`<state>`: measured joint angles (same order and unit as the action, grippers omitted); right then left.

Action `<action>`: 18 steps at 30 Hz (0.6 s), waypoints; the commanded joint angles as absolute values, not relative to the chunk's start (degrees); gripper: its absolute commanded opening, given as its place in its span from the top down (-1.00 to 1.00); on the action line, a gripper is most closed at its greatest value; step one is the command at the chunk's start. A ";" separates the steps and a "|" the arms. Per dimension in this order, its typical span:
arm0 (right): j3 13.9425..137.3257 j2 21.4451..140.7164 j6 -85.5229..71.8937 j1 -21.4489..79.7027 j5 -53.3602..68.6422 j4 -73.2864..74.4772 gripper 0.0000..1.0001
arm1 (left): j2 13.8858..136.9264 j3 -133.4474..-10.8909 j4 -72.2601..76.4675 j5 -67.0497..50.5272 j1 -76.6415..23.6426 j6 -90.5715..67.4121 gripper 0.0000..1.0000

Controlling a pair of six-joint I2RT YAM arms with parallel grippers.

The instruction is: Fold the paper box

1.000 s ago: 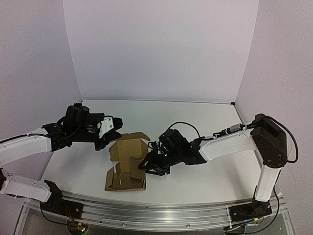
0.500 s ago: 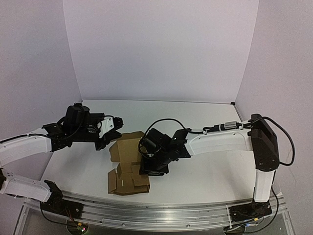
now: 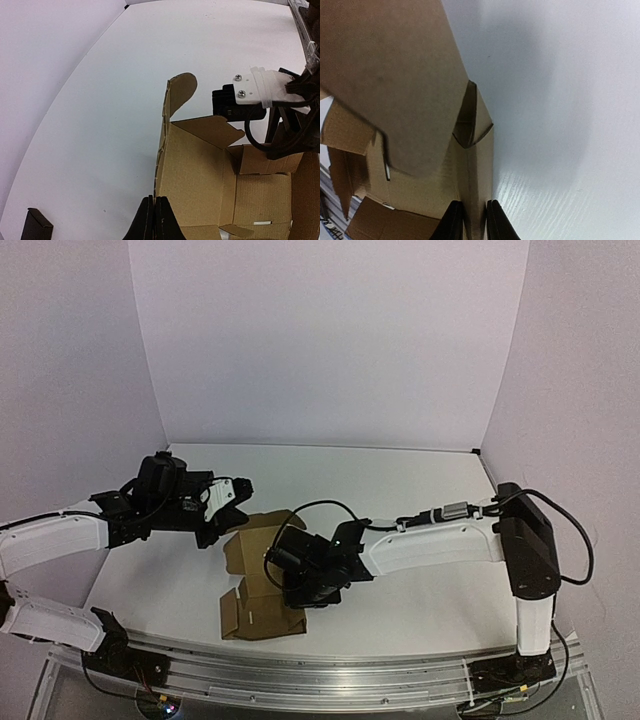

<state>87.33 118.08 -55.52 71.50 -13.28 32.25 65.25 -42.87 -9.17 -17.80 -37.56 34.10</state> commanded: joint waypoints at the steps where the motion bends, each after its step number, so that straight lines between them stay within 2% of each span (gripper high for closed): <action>1: 93.00 121.51 -54.20 73.47 -22.15 41.50 0.62 | 64.73 -45.97 -10.49 -20.16 -37.62 31.27 1.00; 5: 94.16 122.68 -52.76 73.75 -24.43 43.50 0.65 | 63.52 -45.61 -11.83 -23.96 -37.62 31.14 1.00; 9: 95.07 123.39 -51.24 73.78 -25.01 43.50 0.88 | 63.34 -45.97 -13.55 -27.69 -37.62 30.24 1.00; 13: 92.86 122.12 -52.98 73.70 -25.61 43.47 1.00 | 63.72 -46.30 -15.40 -29.30 -37.52 28.35 0.99; 15: 91.44 121.24 -53.89 73.66 -25.59 43.43 1.00 | 63.84 -46.24 -15.74 -30.28 -37.53 27.22 0.88; 18: 89.65 120.13 -55.07 73.32 -25.67 43.42 1.00 | 64.55 -46.87 -16.37 -30.46 -37.50 24.62 0.49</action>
